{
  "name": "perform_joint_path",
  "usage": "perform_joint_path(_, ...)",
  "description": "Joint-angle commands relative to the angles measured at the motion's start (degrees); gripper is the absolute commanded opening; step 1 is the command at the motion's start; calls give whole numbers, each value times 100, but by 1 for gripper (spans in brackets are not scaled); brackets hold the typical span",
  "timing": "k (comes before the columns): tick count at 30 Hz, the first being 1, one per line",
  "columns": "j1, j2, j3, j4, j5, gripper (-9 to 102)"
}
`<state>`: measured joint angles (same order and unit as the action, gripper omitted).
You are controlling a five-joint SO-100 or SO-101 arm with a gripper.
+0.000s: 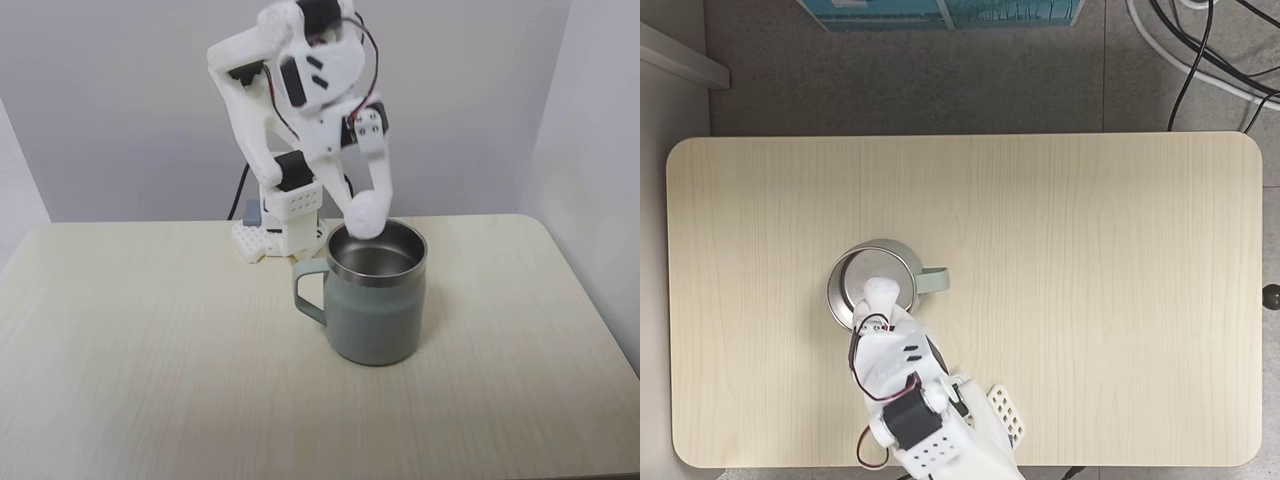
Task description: Grasp a dressing and put it in the cup.
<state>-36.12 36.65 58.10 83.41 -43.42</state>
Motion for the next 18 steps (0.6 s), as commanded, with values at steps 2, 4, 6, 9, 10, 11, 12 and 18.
perform_joint_path(2,44,-97,-62,-158,70,3)
perform_joint_path(4,70,-132,-62,-185,62,5)
perform_joint_path(6,97,-158,-70,-185,79,10)
perform_joint_path(9,97,-167,-79,-141,158,17)
perform_joint_path(10,97,-176,-88,-123,167,18)
perform_joint_path(11,114,-202,-88,-105,176,19)
perform_joint_path(12,123,-229,-97,-97,176,20)
perform_joint_path(18,-53,-387,-149,26,246,20)
